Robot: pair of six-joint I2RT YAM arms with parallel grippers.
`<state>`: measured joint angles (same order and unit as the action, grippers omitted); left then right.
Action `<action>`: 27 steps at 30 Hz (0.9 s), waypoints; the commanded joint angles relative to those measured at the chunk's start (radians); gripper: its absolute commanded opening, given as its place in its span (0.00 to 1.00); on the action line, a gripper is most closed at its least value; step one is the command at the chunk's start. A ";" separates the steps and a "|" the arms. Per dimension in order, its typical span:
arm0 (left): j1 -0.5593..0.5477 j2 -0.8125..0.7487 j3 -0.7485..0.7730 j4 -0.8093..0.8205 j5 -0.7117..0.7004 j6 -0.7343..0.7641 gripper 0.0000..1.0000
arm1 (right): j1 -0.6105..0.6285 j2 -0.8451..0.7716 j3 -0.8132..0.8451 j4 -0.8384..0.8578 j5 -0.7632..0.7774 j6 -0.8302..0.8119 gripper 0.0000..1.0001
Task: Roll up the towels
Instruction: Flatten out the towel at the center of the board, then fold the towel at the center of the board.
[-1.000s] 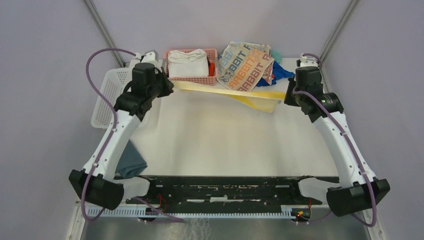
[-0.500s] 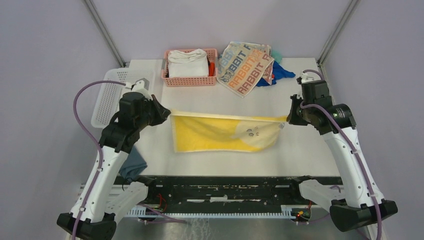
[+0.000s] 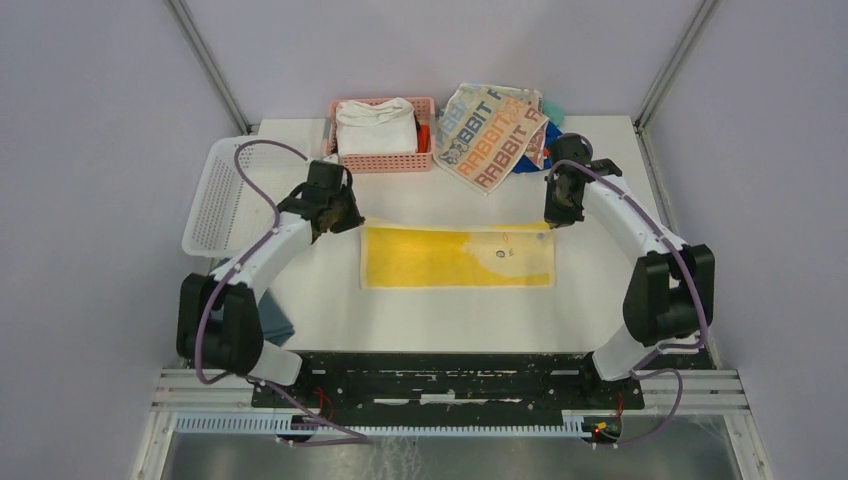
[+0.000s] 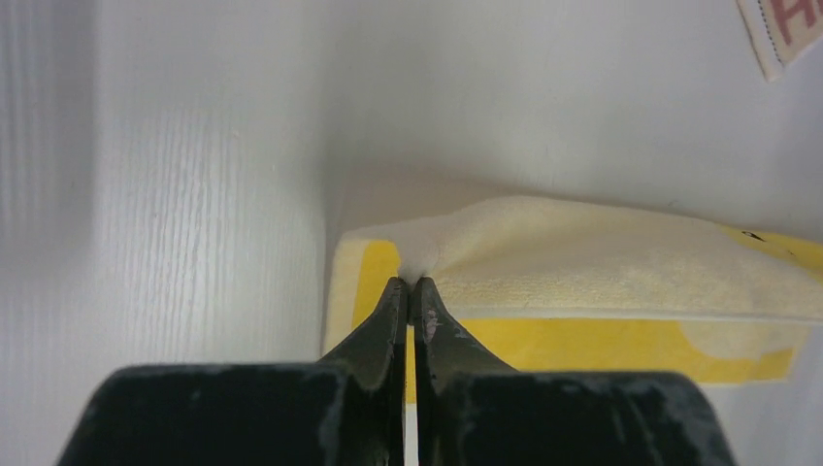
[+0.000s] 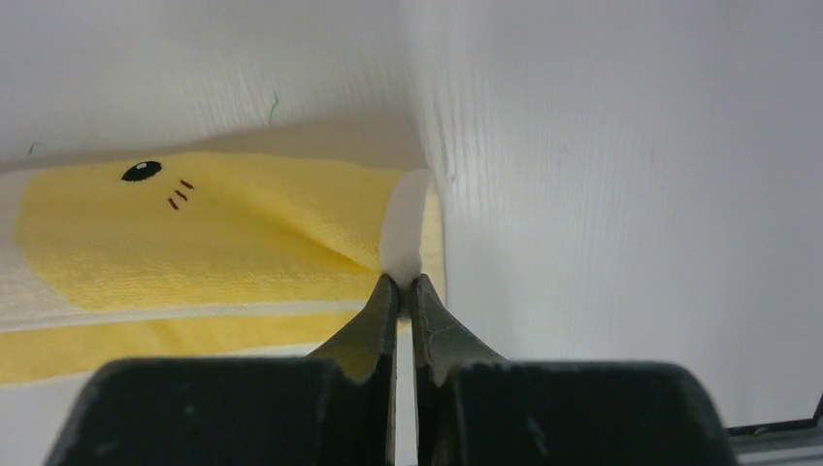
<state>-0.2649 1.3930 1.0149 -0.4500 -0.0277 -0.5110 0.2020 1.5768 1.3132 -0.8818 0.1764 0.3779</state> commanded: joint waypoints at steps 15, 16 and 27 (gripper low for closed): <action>0.027 0.123 0.032 0.156 -0.025 -0.016 0.03 | -0.044 0.032 -0.003 0.107 -0.009 0.016 0.00; 0.027 0.110 0.012 0.148 -0.025 -0.014 0.03 | -0.044 0.013 -0.026 0.102 -0.006 0.016 0.00; 0.027 0.030 -0.191 0.147 0.005 -0.036 0.03 | -0.044 -0.120 -0.278 0.115 -0.051 0.048 0.02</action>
<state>-0.2440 1.4548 0.8734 -0.3183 -0.0120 -0.5121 0.1631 1.4933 1.0973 -0.7750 0.1139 0.4053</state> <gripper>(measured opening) 0.047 0.099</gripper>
